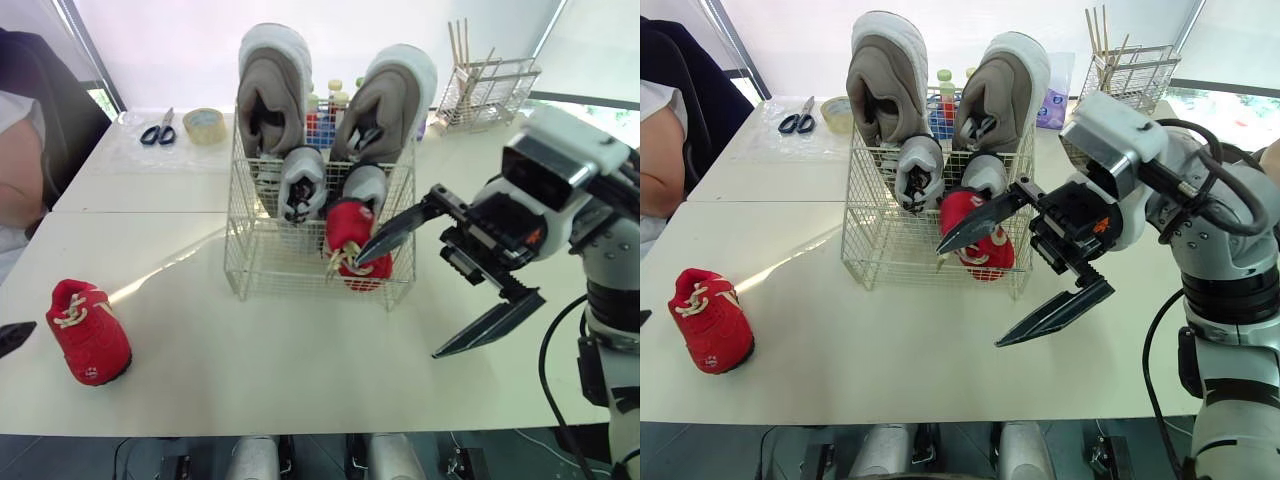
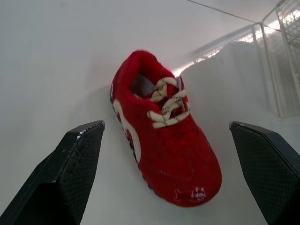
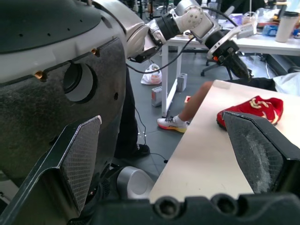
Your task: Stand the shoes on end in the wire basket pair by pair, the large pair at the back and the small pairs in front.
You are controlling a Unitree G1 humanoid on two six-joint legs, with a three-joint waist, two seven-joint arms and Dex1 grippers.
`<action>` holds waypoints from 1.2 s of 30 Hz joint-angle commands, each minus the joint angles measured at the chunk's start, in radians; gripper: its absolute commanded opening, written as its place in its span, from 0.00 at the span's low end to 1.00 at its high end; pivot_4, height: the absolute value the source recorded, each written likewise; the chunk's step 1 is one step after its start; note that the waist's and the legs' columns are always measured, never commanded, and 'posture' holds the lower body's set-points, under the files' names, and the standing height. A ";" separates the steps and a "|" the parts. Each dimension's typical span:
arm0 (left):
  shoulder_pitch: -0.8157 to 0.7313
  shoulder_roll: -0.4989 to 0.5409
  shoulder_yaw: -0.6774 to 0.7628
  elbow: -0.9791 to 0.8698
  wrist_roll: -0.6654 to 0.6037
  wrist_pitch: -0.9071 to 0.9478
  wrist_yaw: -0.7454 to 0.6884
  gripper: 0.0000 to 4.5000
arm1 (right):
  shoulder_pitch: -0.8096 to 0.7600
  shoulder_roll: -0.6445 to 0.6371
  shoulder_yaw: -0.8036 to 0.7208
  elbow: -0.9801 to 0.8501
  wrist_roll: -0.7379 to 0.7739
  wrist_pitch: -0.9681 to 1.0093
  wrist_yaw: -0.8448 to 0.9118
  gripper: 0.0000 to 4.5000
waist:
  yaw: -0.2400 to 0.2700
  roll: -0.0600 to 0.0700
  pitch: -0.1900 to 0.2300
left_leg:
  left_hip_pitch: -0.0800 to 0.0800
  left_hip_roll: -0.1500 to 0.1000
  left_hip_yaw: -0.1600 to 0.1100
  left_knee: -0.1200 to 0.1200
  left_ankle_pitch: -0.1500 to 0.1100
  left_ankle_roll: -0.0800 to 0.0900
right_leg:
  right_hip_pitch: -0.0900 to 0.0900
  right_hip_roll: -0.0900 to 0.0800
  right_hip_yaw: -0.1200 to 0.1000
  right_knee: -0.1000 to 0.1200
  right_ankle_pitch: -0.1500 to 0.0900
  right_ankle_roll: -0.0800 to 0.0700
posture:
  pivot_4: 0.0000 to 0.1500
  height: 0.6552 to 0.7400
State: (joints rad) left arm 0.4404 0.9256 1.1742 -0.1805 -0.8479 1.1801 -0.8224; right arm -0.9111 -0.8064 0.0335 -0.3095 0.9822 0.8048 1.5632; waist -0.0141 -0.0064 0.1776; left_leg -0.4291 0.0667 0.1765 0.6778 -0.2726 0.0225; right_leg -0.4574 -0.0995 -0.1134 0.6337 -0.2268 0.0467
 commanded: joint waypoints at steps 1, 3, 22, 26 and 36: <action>-0.020 -0.025 -0.053 0.017 0.045 -0.064 0.033 0.98 | -0.018 -0.002 -0.013 -0.005 -0.002 -0.011 0.005 1.00 | -0.001 0.000 0.000 | 0.000 0.000 0.000 0.000 0.000 0.000 | 0.000 0.000 0.000 0.000 0.000 0.000 | 1.00 0.94; -0.047 -0.040 -0.106 0.048 0.073 -0.102 0.048 0.98 | -0.018 -0.006 -0.017 -0.006 -0.006 -0.009 -0.005 1.00 | -0.001 0.000 0.000 | 0.000 0.000 0.000 -0.001 0.000 0.000 | -0.001 -0.001 0.000 0.000 0.000 0.000 | 1.00 0.94; -0.205 -0.079 -0.339 0.193 0.150 -0.211 0.078 0.98 | 0.017 -0.025 -0.042 -0.050 -0.011 0.006 -0.105 1.00 | -0.003 -0.001 -0.001 | 0.000 0.000 0.006 -0.002 -0.001 0.001 | -0.004 -0.005 0.000 0.000 0.001 -0.001 | 1.00 0.94; -0.199 -0.086 -0.356 0.181 0.158 -0.214 0.082 0.98 | 0.014 -0.022 -0.035 -0.042 -0.020 0.001 -0.108 1.00 | -0.003 -0.001 -0.001 | 0.000 0.000 0.007 -0.002 -0.001 0.001 | -0.004 -0.005 0.000 0.000 0.001 -0.001 | 1.00 0.94; -0.211 -0.118 -0.362 0.170 0.163 -0.232 0.131 0.24 | 0.008 -0.016 -0.020 -0.022 -0.048 -0.015 -0.102 1.00 | -0.004 -0.001 -0.002 | 0.000 0.000 0.007 -0.002 -0.001 0.001 | -0.004 -0.005 0.000 0.000 0.001 -0.001 | 1.00 0.94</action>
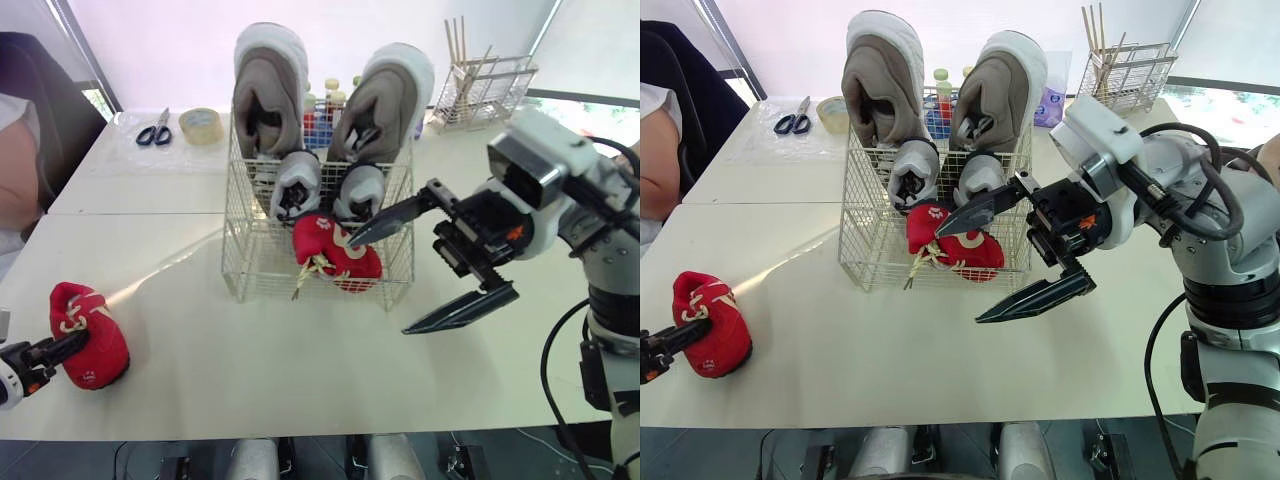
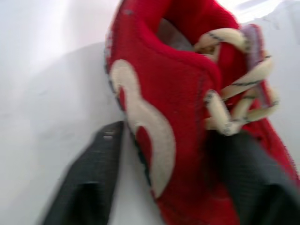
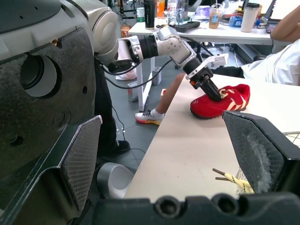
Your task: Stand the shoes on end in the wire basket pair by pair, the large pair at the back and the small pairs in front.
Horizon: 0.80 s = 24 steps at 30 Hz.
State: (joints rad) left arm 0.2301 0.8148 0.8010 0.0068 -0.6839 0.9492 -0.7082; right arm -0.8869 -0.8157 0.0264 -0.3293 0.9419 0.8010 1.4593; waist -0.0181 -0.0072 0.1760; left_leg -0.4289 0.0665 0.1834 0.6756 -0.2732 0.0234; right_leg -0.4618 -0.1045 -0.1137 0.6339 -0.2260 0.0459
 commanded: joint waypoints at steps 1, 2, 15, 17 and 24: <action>-0.014 -0.004 0.033 -0.021 -0.013 0.004 0.028 0.11 | -0.017 -0.006 -0.011 0.000 -0.011 -0.013 0.002 1.00 | 0.001 0.000 0.000 | 0.000 0.000 0.000 0.000 0.000 0.000 | 0.000 0.000 0.000 0.000 0.000 0.000 | 1.00 0.94; -0.028 0.001 0.059 -0.028 -0.027 0.012 0.039 0.06 | -0.015 -0.007 -0.011 0.002 -0.014 -0.013 0.002 1.00 | 0.001 0.000 0.000 | 0.000 0.000 0.000 0.000 0.000 0.000 | 0.000 0.000 0.000 0.000 0.000 0.000 | 1.00 0.94; -0.656 0.021 0.014 -0.596 -0.401 0.005 0.468 0.06 | -0.048 0.001 -0.046 0.167 -0.077 0.010 -0.130 1.00 | 0.004 -0.009 -0.004 | 0.000 -0.005 0.003 0.002 0.001 -0.001 | 0.009 -0.005 0.000 0.000 0.004 0.006 | 1.00 0.94; -0.707 -0.013 -0.096 -0.650 -0.354 -0.045 0.515 0.06 | -0.070 0.002 -0.035 0.186 -0.087 0.006 -0.123 1.00 | -0.001 -0.009 -0.004 | 0.001 -0.004 0.005 0.002 0.003 0.002 | 0.010 -0.003 0.000 0.000 0.005 0.008 | 1.00 0.94; -0.629 -0.171 -0.456 -0.742 -0.012 -0.342 0.487 0.06 | -0.175 -0.005 0.017 0.343 -0.188 -0.028 -0.049 1.00 | -0.001 -0.008 -0.004 | 0.003 0.000 0.006 0.004 0.005 0.000 | 0.011 0.010 -0.001 0.001 0.006 0.010 | 1.00 0.94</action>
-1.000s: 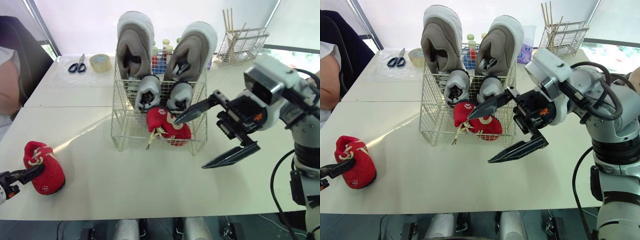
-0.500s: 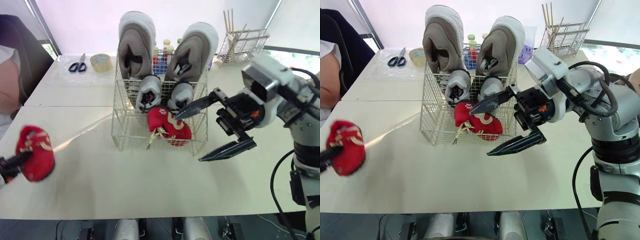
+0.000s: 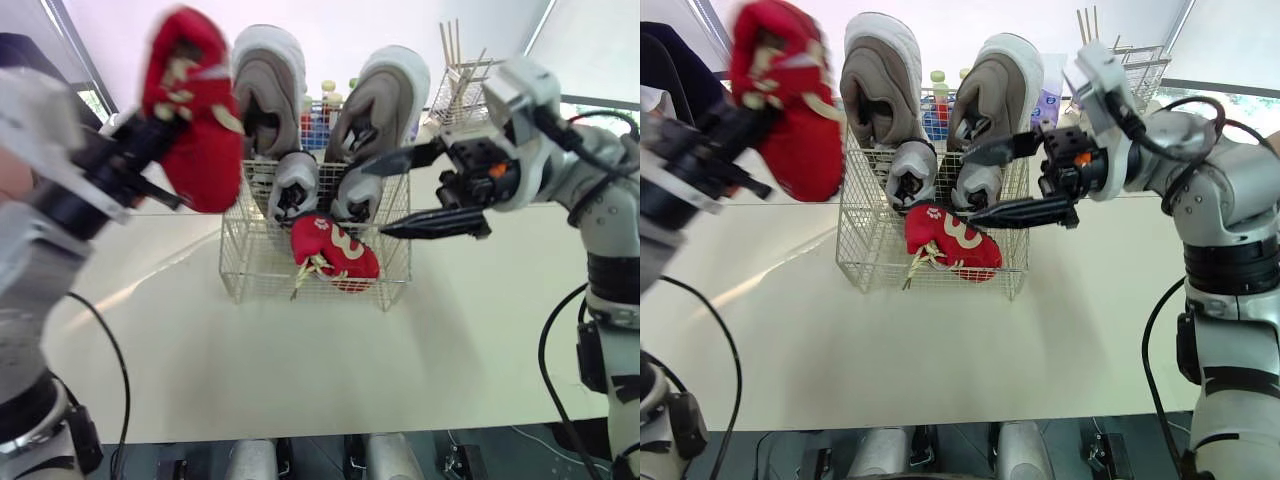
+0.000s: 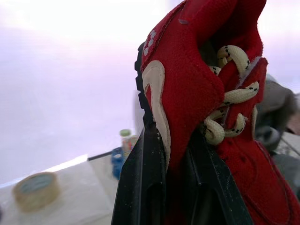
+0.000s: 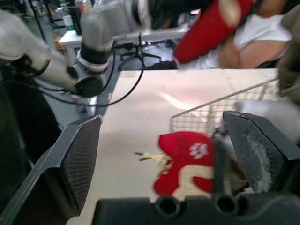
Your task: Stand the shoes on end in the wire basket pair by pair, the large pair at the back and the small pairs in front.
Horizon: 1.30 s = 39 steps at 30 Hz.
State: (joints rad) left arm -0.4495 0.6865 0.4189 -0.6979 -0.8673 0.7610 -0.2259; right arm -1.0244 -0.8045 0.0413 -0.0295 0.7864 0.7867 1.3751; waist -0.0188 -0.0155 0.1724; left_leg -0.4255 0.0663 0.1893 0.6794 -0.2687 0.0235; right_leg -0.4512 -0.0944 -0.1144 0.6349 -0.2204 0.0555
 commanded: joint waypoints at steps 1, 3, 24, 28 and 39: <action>0.078 -0.061 -0.114 -0.047 0.232 -0.203 0.010 0.06 | -0.047 -0.023 0.004 0.057 -0.042 -0.010 0.043 1.00 | 0.001 0.001 0.000 | 0.000 0.000 0.000 0.000 0.000 0.000 | 0.000 0.000 0.000 0.000 0.000 0.000 | 1.00 0.94; 0.117 -0.111 -0.183 -0.059 0.330 -0.277 0.034 0.06 | -0.057 -0.032 0.000 0.071 -0.048 0.008 0.051 1.00 | 0.005 0.001 0.000 | 0.000 0.000 0.000 0.000 0.000 0.000 | 0.000 0.000 0.000 0.000 0.000 0.000 | 1.00 0.94; 0.432 -0.353 -0.489 0.321 0.833 -0.912 -0.002 0.06 | 0.028 -0.140 -0.131 -0.112 0.087 0.291 -0.069 1.00 | 0.008 0.002 -0.002 | 0.000 0.000 -0.001 0.004 -0.007 0.012 | 0.002 -0.009 -0.001 -0.001 -0.001 -0.002 | 1.00 0.94; 0.463 -0.337 -0.524 0.378 0.856 -0.957 -0.044 0.06 | 0.060 -0.139 -0.161 -0.145 0.126 0.331 -0.113 1.00 | 0.009 0.007 -0.007 | 0.001 0.000 -0.001 0.004 -0.008 0.013 | 0.003 -0.009 -0.001 -0.002 -0.002 -0.004 | 1.00 0.94; 0.424 -0.294 -0.518 0.419 0.847 -0.872 -0.111 0.06 | 0.122 -0.126 -0.199 -0.192 0.189 0.337 -0.190 1.00 | 0.031 0.011 -0.012 | 0.002 0.000 -0.003 0.005 -0.009 0.015 | 0.007 -0.010 -0.003 -0.005 -0.002 -0.004 | 1.00 0.94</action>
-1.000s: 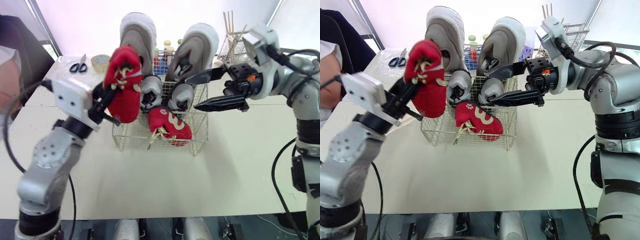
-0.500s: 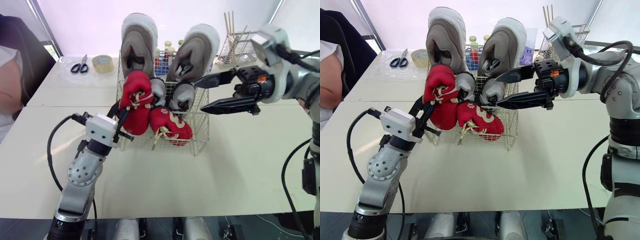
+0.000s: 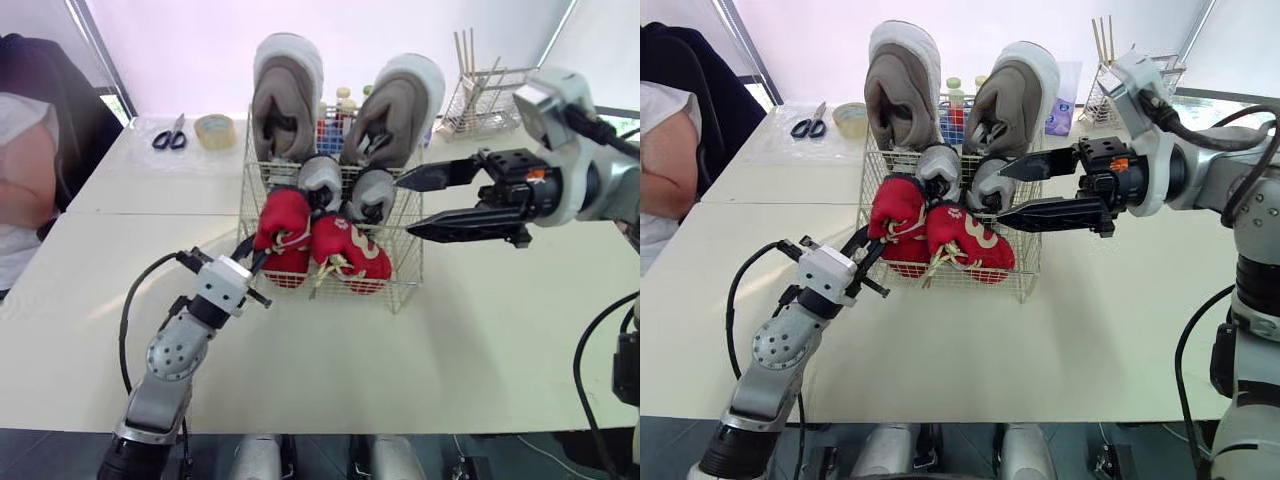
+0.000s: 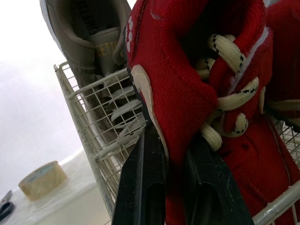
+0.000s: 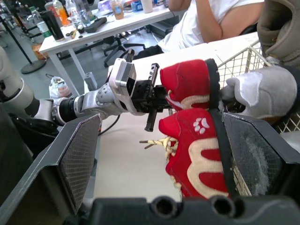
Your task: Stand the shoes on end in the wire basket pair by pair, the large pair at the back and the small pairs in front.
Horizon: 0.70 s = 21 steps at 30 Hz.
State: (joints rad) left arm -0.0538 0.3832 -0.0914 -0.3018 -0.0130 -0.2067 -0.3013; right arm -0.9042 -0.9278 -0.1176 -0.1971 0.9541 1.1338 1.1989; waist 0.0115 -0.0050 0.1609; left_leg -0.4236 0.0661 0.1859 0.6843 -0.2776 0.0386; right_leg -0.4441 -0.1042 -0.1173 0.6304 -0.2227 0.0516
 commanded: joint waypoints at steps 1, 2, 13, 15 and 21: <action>0.037 0.008 -0.001 0.006 -0.025 0.108 -0.042 0.06 | 0.007 -0.003 -0.042 -0.029 0.026 -0.011 -0.019 1.00 | 0.001 0.000 0.000 | 0.000 0.000 0.000 0.000 0.000 0.000 | 0.000 0.000 0.000 0.000 0.000 0.000 | 1.00 0.94; 0.048 0.008 0.003 -0.012 -0.046 0.126 -0.050 0.06 | 0.012 -0.003 -0.046 -0.032 0.031 -0.012 -0.023 1.00 | 0.000 0.000 0.000 | 0.000 0.000 0.000 0.000 0.000 0.000 | 0.000 0.000 0.000 0.000 0.000 0.000 | 1.00 0.94; 0.156 0.074 0.132 -0.330 -0.339 0.527 -0.094 0.86 | 0.192 -0.017 -0.072 -0.128 0.026 -0.054 -0.078 1.00 | -0.003 0.002 -0.001 | 0.000 0.001 0.000 0.000 0.000 0.000 | 0.000 0.002 0.000 0.000 0.000 0.000 | 1.00 0.94; 0.168 0.099 0.182 -0.385 -0.405 0.594 -0.101 0.86 | 0.215 -0.020 -0.071 -0.132 0.019 -0.072 -0.081 1.00 | -0.010 0.002 -0.001 | 0.000 0.001 -0.001 -0.001 0.000 0.000 | 0.000 0.002 0.000 0.000 0.000 0.000 | 1.00 0.94; 0.227 0.269 0.396 -0.547 -0.665 0.814 -0.156 0.86 | 0.251 -0.009 -0.054 -0.106 -0.018 -0.128 -0.078 1.00 | -0.029 0.002 0.000 | 0.000 0.003 -0.001 -0.002 0.001 -0.002 | -0.001 0.005 0.001 0.000 -0.001 0.000 | 1.00 0.94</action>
State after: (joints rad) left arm 0.1646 0.6316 0.2376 -0.7967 -0.6093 0.5630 -0.4497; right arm -0.6472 -0.9356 -0.1609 -0.2991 0.9412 1.0318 1.1187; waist -0.0176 -0.0028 0.1610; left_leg -0.4237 0.0691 0.1845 0.6825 -0.2764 0.0363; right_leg -0.4455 -0.0988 -0.1170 0.6306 -0.2233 0.0520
